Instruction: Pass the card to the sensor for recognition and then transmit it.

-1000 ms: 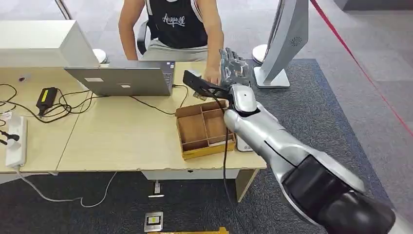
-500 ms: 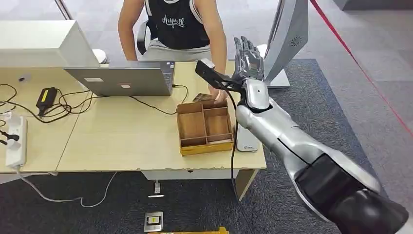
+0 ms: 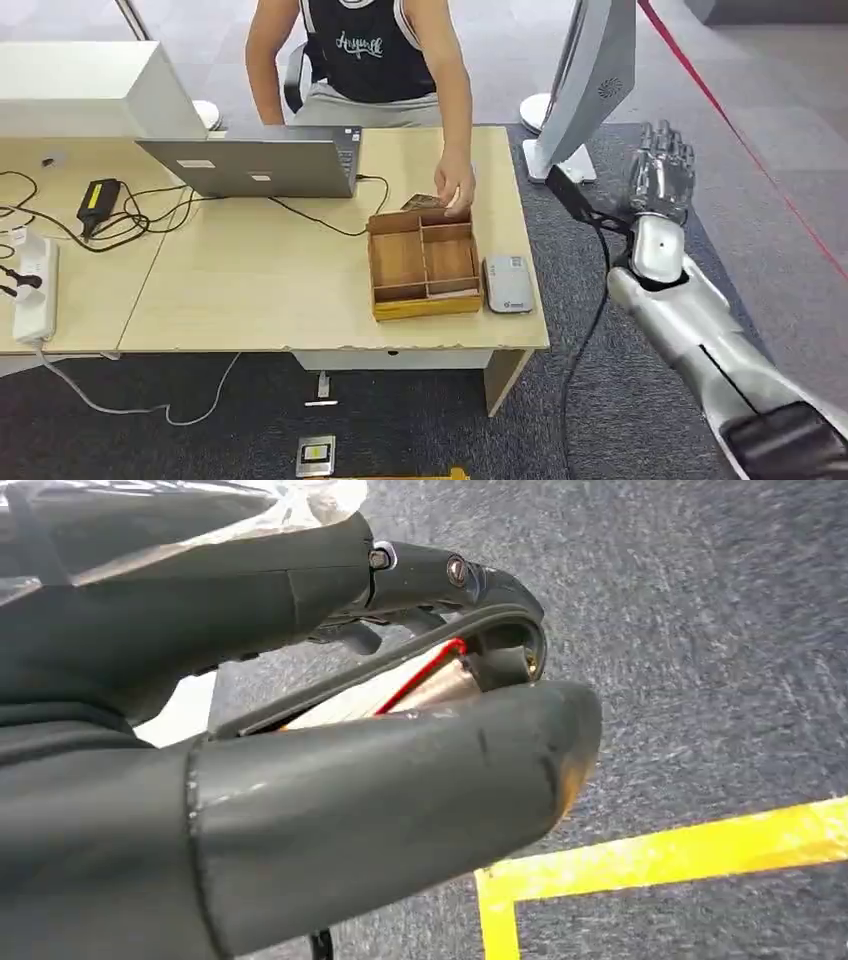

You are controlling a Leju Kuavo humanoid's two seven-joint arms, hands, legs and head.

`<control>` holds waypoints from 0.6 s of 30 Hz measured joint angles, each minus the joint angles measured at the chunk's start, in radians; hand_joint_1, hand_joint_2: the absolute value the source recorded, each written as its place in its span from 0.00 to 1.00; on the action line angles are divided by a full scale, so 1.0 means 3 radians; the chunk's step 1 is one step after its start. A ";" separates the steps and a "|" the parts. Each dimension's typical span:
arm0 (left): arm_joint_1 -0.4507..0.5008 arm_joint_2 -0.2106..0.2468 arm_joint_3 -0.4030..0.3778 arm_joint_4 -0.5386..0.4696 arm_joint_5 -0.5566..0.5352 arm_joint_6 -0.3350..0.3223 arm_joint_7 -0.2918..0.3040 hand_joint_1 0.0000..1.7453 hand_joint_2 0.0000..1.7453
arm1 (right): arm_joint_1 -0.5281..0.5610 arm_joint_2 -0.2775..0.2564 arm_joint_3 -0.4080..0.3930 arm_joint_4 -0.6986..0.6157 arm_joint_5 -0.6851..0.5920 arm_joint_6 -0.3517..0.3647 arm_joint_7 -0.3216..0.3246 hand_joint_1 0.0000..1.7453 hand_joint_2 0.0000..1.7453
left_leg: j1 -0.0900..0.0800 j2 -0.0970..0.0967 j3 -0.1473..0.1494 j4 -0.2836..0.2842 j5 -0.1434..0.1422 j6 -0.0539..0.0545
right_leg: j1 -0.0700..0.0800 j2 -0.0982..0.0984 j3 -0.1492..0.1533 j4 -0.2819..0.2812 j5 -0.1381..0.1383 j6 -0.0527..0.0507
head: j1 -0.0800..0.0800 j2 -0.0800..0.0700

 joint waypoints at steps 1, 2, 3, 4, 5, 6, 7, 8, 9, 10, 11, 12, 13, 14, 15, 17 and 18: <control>0.0003 0.0003 0.0001 0.0001 0.0026 0.0000 0.0000 0.00 0.00 | 0.0147 -0.0043 -0.0155 -0.0070 0.0020 0.0005 0.0000 0.00 1.00 | 0.0000 -0.0001 -0.0001 -0.0001 -0.0002 -0.0003 | 0.0000 -0.0001 0.0001 0.0000 -0.0001 -0.0001 | 0.0000 -0.0001; 0.0002 0.0005 0.0003 0.0004 0.0047 0.0001 -0.0004 0.00 0.00 | 0.0289 -0.0098 -0.0317 -0.0133 0.0007 -0.0013 0.0005 0.00 1.00 | 0.0000 -0.0001 0.0001 -0.0001 -0.0004 -0.0003 | 0.0000 -0.0001 0.0001 0.0000 -0.0001 -0.0001 | -0.0003 0.0000; 0.0003 0.0005 0.0004 0.0005 0.0056 0.0001 -0.0008 0.00 0.00 | 0.0434 -0.0147 -0.0436 -0.0198 -0.0015 -0.0037 0.0005 0.00 1.00 | 0.0001 -0.0001 0.0000 -0.0001 -0.0004 -0.0003 | 0.0001 -0.0001 0.0003 0.0000 -0.0002 0.0000 | -0.0002 -0.0001; 0.0002 0.0005 0.0005 0.0005 0.0063 0.0001 -0.0011 0.00 0.00 | 0.0589 -0.0205 -0.0581 -0.0277 -0.0044 -0.0062 0.0005 0.00 1.00 | 0.0001 -0.0003 -0.0002 -0.0001 -0.0004 -0.0003 | 0.0000 -0.0002 0.0004 0.0001 -0.0005 0.0003 | -0.0003 -0.0001; 0.0005 0.0005 0.0006 0.0005 0.0070 0.0001 -0.0013 0.00 0.00 | 0.0698 -0.0245 -0.0721 -0.0343 -0.0061 -0.0076 0.0005 0.00 1.00 | 0.0000 -0.0005 -0.0004 -0.0002 -0.0004 -0.0003 | 0.0000 -0.0004 0.0003 0.0001 -0.0006 0.0003 | -0.0003 -0.0001; 0.0009 0.0005 0.0006 0.0006 0.0072 0.0001 -0.0013 0.00 0.00 | 0.0776 -0.0271 -0.0837 -0.0385 -0.0062 -0.0081 0.0005 0.00 1.00 | 0.0000 -0.0003 -0.0005 -0.0002 -0.0004 -0.0003 | 0.0000 -0.0004 0.0002 0.0002 -0.0007 0.0002 | -0.0004 -0.0001; 0.0009 0.0006 0.0008 0.0010 0.0073 0.0003 -0.0013 0.00 0.00 | 0.0834 -0.0295 -0.0930 -0.0431 -0.0058 -0.0083 0.0005 0.00 1.00 | 0.0000 -0.0002 -0.0004 -0.0002 -0.0005 -0.0004 | 0.0000 -0.0003 0.0001 0.0002 -0.0007 0.0002 | -0.0003 -0.0001; 0.0005 0.0006 0.0009 0.0011 0.0073 0.0003 -0.0013 0.00 0.00 | 0.0894 -0.0329 -0.1057 -0.0489 -0.0045 -0.0080 0.0004 0.00 1.00 | 0.0000 0.0000 -0.0003 -0.0003 -0.0005 -0.0004 | 0.0000 -0.0002 0.0001 0.0002 -0.0007 0.0001 | -0.0004 -0.0001; 0.0000 0.0006 0.0010 0.0013 0.0073 0.0003 -0.0013 0.00 0.00 | 0.0934 -0.0352 -0.1148 -0.0531 -0.0039 -0.0079 0.0004 0.00 1.00 | 0.0000 0.0000 -0.0002 -0.0003 -0.0005 -0.0004 | 0.0000 -0.0002 0.0001 0.0002 -0.0007 0.0001 | -0.0003 -0.0001; -0.0004 0.0006 0.0013 0.0013 0.0073 0.0003 -0.0013 0.00 0.00 | 0.0969 -0.0370 -0.1230 -0.0572 -0.0035 -0.0077 0.0003 0.00 1.00 | 0.0000 0.0000 -0.0002 -0.0003 -0.0005 -0.0004 | 0.0000 -0.0002 0.0001 0.0002 -0.0007 0.0001 | -0.0003 -0.0001; -0.0004 0.0005 0.0017 0.0013 0.0073 0.0003 -0.0013 0.00 0.00 | 0.0990 -0.0379 -0.1302 -0.0601 -0.0034 -0.0076 0.0000 0.00 1.00 | 0.0000 0.0000 -0.0002 -0.0003 -0.0005 -0.0004 | 0.0000 -0.0002 0.0001 0.0002 -0.0007 0.0001 | -0.0003 -0.0001; -0.0003 0.0006 0.0018 0.0013 0.0073 0.0003 -0.0013 0.00 0.00 | 0.1003 -0.0384 -0.1352 -0.0622 -0.0032 -0.0076 0.0000 0.00 1.00 | 0.0000 0.0000 -0.0001 -0.0003 -0.0005 -0.0004 | 0.0000 -0.0002 0.0001 0.0002 -0.0007 0.0001 | -0.0002 0.0000; -0.0004 0.0006 0.0019 0.0013 0.0073 0.0003 -0.0013 0.00 0.00 | 0.1022 -0.0391 -0.1394 -0.0642 -0.0032 -0.0076 -0.0001 0.00 1.00 | 0.0000 0.0000 -0.0001 -0.0003 -0.0005 -0.0004 | 0.0000 -0.0001 0.0001 0.0002 -0.0007 0.0001 | -0.0004 0.0000; -0.0006 0.0006 0.0020 0.0013 0.0073 0.0003 -0.0013 0.00 0.00 | 0.1042 -0.0400 -0.1440 -0.0670 -0.0031 -0.0076 -0.0001 0.00 1.00 | 0.0000 0.0000 -0.0001 -0.0002 -0.0005 -0.0004 | 0.0000 -0.0002 0.0002 0.0002 -0.0007 0.0001 | -0.0003 -0.0001; -0.0006 0.0006 0.0023 0.0013 0.0074 0.0003 -0.0013 0.00 0.00 | 0.1062 -0.0407 -0.1479 -0.0690 -0.0029 -0.0074 -0.0001 0.00 1.00 | 0.0000 0.0000 -0.0002 -0.0002 -0.0005 -0.0004 | 0.0000 -0.0002 0.0002 0.0002 -0.0007 0.0001 | -0.0003 0.0000; -0.0007 0.0005 0.0024 0.0013 0.0093 0.0002 -0.0018 0.00 0.00 | 0.1087 -0.0404 -0.1597 -0.0714 -0.0001 -0.0065 -0.0001 0.00 1.00 | 0.0000 0.0000 0.0000 -0.0002 -0.0005 -0.0004 | 0.0000 -0.0002 0.0001 0.0001 -0.0007 0.0001 | -0.0003 -0.0001; -0.0009 0.0004 0.0025 0.0013 0.0113 0.0003 -0.0024 0.00 0.00 | 0.1114 -0.0395 -0.1673 -0.0714 -0.0003 -0.0067 -0.0001 0.00 1.00 | 0.0000 -0.0001 0.0002 -0.0002 -0.0005 -0.0004 | 0.0000 -0.0002 0.0002 0.0001 -0.0007 0.0002 | -0.0004 0.0000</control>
